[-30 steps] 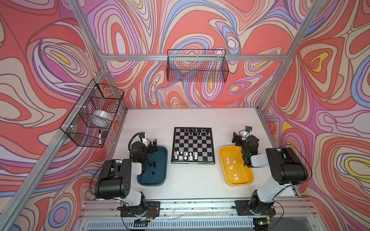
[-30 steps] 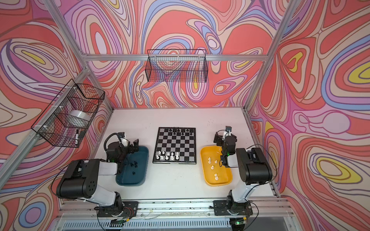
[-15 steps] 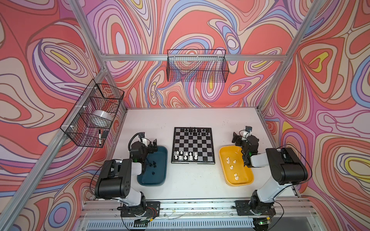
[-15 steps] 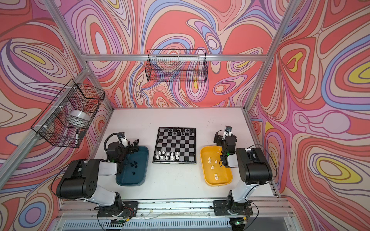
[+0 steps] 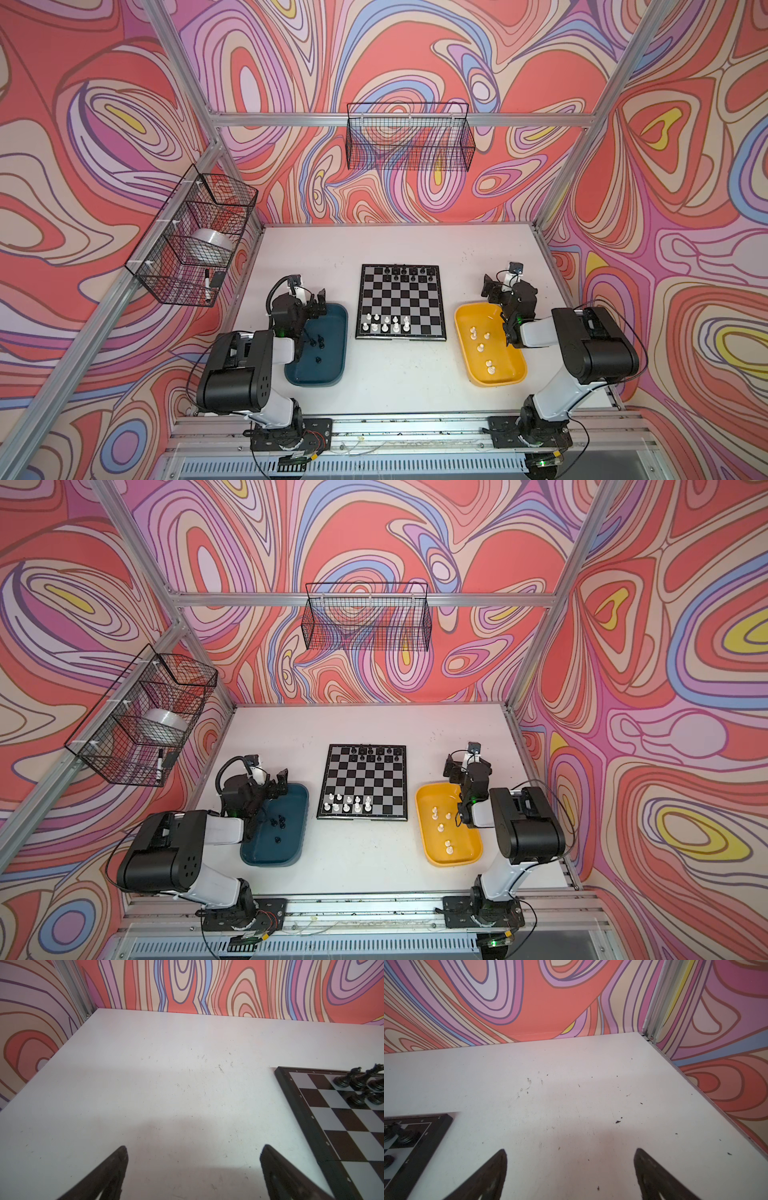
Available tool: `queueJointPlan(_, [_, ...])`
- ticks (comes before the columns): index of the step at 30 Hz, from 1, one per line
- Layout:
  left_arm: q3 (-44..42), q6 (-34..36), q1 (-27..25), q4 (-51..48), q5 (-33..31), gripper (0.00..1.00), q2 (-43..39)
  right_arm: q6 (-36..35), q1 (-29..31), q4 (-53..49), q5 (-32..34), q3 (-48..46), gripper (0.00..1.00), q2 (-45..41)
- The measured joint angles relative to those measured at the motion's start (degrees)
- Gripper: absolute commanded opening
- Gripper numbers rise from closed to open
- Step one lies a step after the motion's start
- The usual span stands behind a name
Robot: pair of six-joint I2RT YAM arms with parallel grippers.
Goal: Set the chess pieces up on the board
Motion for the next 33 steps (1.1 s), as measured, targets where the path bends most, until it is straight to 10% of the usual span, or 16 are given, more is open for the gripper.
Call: queueJointPlan(33, [1.0,0.2,-0.4,-1.7,-0.2,1.00,0.0,-0.1,0.0,0.0,0.0,0.0,0.98,0.0])
